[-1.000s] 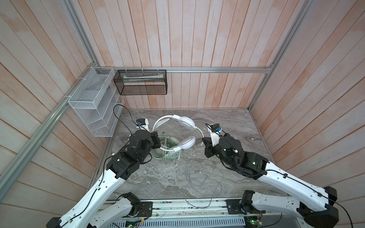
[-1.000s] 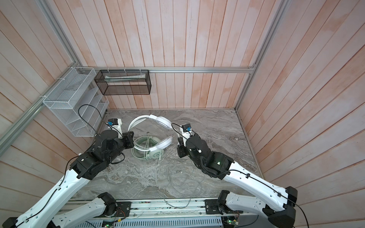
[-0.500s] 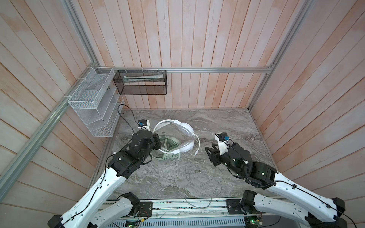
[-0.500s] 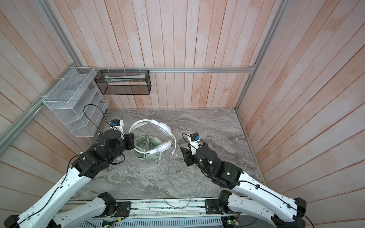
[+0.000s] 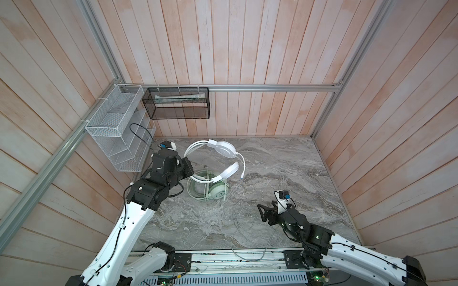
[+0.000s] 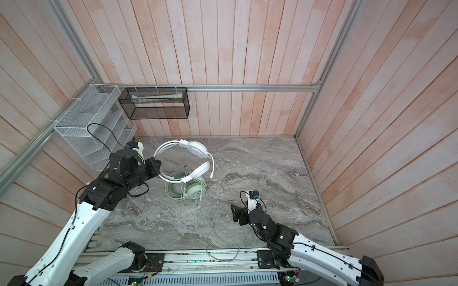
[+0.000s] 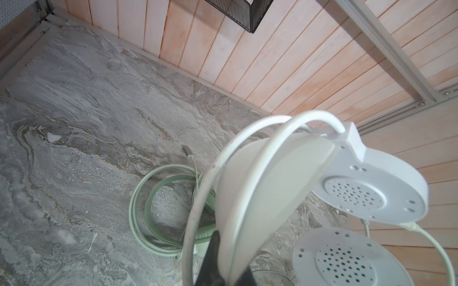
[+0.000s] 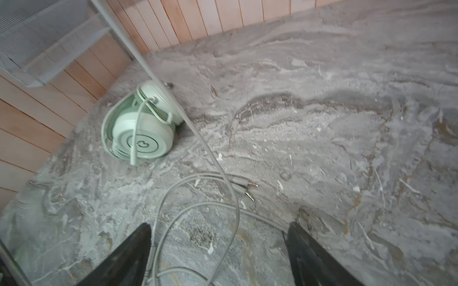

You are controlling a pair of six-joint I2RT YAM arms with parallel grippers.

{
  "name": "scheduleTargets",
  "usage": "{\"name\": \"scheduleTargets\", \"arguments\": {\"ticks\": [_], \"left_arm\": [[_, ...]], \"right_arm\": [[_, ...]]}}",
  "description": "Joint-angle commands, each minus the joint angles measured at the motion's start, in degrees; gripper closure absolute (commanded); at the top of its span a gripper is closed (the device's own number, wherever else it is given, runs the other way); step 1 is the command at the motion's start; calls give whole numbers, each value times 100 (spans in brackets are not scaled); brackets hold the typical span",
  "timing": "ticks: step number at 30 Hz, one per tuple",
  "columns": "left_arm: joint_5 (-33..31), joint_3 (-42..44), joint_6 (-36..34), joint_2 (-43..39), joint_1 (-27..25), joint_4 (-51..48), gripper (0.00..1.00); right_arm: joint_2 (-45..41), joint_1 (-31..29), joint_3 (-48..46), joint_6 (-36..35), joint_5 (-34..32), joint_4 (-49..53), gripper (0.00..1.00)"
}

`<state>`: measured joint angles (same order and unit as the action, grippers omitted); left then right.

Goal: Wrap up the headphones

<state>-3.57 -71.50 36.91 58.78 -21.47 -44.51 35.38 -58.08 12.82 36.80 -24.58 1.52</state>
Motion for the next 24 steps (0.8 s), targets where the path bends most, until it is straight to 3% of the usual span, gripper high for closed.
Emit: {"name": "scheduleTargets", "arguments": {"ticks": [1, 5, 10, 11, 14, 16, 20, 24], "left_arm": [[165, -268, 193, -93, 47, 175, 100], [229, -267, 294, -117, 56, 197, 100], [221, -276, 377, -168, 56, 260, 100], [215, -285, 379, -174, 56, 259, 100], [200, -248, 396, -164, 64, 284, 100], [137, -178, 414, -142, 64, 302, 100], [-33, 0, 470, -14, 64, 385, 100], [-21, 128, 519, 124, 62, 520, 100]], "right_arm": [[342, -27, -214, 575, -467, -621, 13], [1019, -30, -543, 592, -83, -1677, 16], [1850, -25, -576, 420, -45, -2303, 22], [1973, -39, -642, 338, 63, -2581, 32], [2237, -143, -551, 189, 201, -2780, 76], [2346, -452, -299, -26, 113, -2691, 90], [2936, -1424, 701, -628, -57, -2204, 100], [3812, -2079, 1782, -1020, 21, -1688, 100]]}}
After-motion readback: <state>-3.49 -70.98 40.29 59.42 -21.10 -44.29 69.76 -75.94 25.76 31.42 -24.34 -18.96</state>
